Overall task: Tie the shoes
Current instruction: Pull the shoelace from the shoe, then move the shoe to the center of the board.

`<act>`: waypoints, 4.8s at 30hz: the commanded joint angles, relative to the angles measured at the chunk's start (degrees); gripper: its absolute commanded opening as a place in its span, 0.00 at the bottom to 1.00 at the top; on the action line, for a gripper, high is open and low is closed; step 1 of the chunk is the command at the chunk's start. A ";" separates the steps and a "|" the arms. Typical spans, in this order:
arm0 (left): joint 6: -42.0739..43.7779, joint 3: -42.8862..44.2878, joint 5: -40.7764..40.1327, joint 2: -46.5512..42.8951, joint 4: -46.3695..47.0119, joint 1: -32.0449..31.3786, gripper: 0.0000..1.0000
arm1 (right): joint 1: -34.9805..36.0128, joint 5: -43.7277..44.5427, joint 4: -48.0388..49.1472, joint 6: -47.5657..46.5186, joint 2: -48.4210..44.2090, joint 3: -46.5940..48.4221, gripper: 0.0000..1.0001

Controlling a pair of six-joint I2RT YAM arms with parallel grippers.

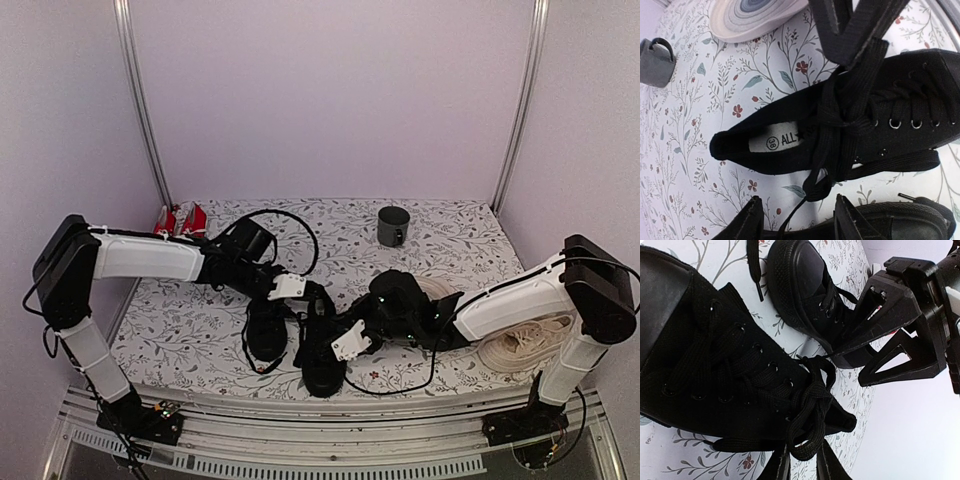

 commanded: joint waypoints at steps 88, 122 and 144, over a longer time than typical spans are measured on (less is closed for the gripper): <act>-0.54 1.56 -0.26 -4.44 -9.04 -2.39 0.65 | 2.44 -6.92 5.05 22.60 -15.62 -8.81 0.76; -75.05 -31.84 -14.27 -23.94 28.69 21.15 0.92 | -2.22 11.67 -34.54 108.99 25.74 40.80 0.70; -76.49 -37.56 -8.30 -19.77 35.51 15.84 0.81 | -19.92 15.96 -29.54 93.40 26.40 42.27 0.03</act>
